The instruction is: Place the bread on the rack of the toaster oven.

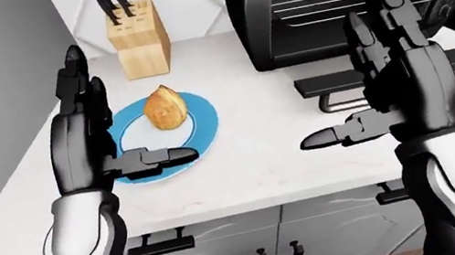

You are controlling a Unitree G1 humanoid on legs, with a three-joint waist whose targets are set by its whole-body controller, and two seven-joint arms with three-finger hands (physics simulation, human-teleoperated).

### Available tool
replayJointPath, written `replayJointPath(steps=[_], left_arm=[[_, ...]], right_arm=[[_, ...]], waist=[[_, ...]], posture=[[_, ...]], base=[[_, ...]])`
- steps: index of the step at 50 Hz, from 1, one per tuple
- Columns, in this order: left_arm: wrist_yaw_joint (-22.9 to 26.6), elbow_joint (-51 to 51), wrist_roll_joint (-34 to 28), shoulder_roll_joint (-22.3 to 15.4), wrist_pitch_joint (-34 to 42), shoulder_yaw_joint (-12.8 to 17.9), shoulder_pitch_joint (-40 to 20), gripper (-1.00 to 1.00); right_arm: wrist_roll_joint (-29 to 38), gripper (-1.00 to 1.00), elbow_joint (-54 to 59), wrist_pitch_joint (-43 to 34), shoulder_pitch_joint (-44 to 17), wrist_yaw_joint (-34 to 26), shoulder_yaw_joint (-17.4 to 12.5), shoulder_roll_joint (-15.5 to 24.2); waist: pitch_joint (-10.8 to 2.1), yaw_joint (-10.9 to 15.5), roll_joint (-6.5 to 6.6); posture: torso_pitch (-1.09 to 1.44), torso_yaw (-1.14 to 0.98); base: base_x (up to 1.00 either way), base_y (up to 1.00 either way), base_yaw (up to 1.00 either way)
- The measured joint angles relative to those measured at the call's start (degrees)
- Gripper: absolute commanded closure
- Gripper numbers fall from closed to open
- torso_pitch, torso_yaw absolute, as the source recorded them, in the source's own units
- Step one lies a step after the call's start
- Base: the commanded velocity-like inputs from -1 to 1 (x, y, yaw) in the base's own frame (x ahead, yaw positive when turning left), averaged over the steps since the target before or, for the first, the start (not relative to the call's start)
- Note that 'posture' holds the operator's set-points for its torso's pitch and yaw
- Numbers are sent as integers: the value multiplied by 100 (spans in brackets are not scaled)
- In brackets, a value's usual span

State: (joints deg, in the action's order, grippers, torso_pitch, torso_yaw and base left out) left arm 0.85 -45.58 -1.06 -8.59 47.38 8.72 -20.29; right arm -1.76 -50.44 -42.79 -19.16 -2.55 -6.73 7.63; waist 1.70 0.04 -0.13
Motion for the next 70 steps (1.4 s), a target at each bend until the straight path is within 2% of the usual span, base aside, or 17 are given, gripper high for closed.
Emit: replayJointPath(steps=[6, 9, 14, 23, 39, 43, 48, 53, 57, 63, 70], left_arm=[[-20, 70, 13, -16, 50, 10, -48, -100], [-34, 58, 24, -21, 49, -8, -115, -100], [-19, -42, 84, -55, 113, 51, -128, -100], [-114, -74, 263, -59, 116, 194, -31, -100], [-208, -288, 651, -180, 305, 336, 48, -100], [-218, -262, 654, -208, 278, 386, 58, -100], [-233, -329, 708, -265, 367, 522, 46, -100], [-238, -556, 827, -343, 502, 708, 81, -100], [-246, -615, 909, -401, 546, 797, 100, -100], [-303, -651, 931, -419, 602, 818, 171, -100], [-327, -715, 955, -417, 661, 735, 121, -100]], right_arm=[[242, -100, 327, -392, -592, -189, 252, 214], [485, -100, 585, -703, -1095, -468, 415, 274], [828, -100, 838, -1077, -1971, -829, 600, 219], [1374, -100, 1710, -1059, -2787, -1309, 820, -80], [1861, -100, 3180, -821, -4007, -1726, 915, -383], [1831, -100, 3591, -786, -4201, -1699, 863, -520], [1723, -100, 4171, -729, -4596, -1687, 859, -481], [1669, -100, 5260, -140, -4983, -1671, 824, -483], [1464, -100, 6346, 504, -5343, -1473, 612, -387], [1191, -100, 6767, 857, -5424, -1505, 564, -222], [1178, -100, 6828, 943, -5319, -1729, 779, -304]], waist=[[33, -1, -12], [46, -10, -2], [51, -11, 23], [85, -5, 62], [84, 131, 114], [86, 196, 118], [99, 278, 121], [81, 361, 131], [86, 468, 128], [90, 618, 96], [80, 857, 81]], posture=[[0, 0], [0, 0], [0, 0], [0, 0], [0, 8], [0, 10], [0, 13], [0, 15], [0, 17], [0, 20], [0, 24]], base=[[0, 0, 0], [0, 0, 0], [0, 0, 0], [0, 0, 0], [0, 0, 0], [0, 0, 0], [0, 0, 0], [0, 0, 0], [0, 0, 0], [0, 0, 0], [0, 0, 0]])
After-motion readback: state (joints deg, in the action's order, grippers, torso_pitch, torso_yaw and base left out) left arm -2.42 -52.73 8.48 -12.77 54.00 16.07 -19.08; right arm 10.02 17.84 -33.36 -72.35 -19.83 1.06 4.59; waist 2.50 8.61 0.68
